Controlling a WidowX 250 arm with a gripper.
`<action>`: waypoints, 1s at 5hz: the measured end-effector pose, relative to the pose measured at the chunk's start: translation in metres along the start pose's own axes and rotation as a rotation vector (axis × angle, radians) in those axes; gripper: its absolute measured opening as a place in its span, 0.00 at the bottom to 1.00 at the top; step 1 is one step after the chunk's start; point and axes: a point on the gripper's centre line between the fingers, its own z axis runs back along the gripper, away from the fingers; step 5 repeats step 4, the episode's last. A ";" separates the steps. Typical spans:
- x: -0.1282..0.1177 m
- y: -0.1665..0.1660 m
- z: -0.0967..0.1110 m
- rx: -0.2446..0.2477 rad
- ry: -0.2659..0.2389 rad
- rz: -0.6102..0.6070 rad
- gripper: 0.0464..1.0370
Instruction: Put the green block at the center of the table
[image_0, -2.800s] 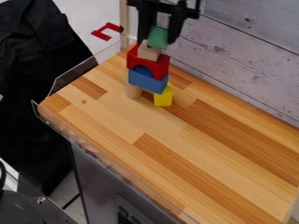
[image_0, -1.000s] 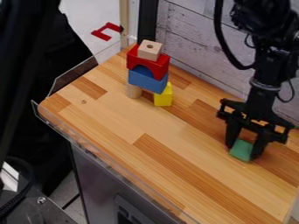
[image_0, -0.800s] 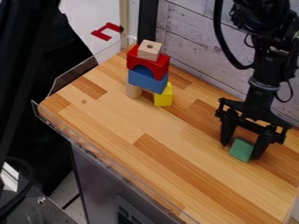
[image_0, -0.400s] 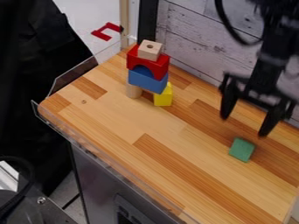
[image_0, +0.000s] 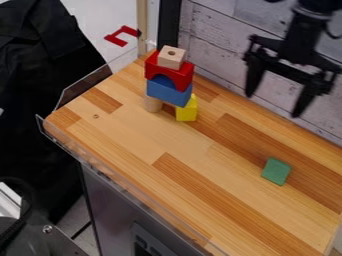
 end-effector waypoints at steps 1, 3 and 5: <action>0.000 0.017 0.007 0.019 -0.004 0.022 0.96; -0.003 0.036 0.015 0.006 -0.022 0.052 0.96; -0.005 0.035 0.012 -0.023 -0.008 0.062 0.96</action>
